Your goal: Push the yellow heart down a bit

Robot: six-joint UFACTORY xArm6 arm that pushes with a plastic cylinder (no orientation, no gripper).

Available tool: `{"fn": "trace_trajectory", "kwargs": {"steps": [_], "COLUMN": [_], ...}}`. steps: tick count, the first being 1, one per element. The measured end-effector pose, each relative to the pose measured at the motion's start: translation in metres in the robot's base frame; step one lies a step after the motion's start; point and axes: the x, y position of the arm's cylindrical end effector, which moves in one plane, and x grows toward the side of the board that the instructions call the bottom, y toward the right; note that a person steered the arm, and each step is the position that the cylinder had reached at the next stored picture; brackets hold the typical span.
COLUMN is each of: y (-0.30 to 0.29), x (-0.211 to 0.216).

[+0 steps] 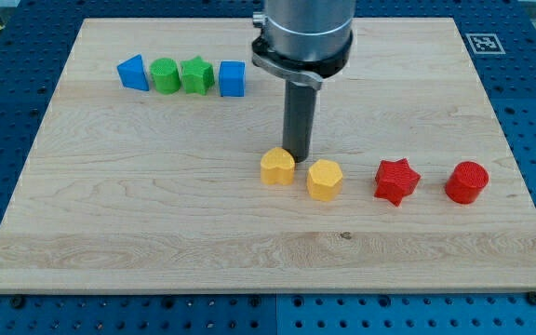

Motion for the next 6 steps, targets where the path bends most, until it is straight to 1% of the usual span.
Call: {"fn": "trace_trajectory", "kwargs": {"steps": [2,3,4,6], "y": [-0.052,-0.065,-0.059,-0.041], "x": [0.000,0.000,-0.011,-0.009]}}
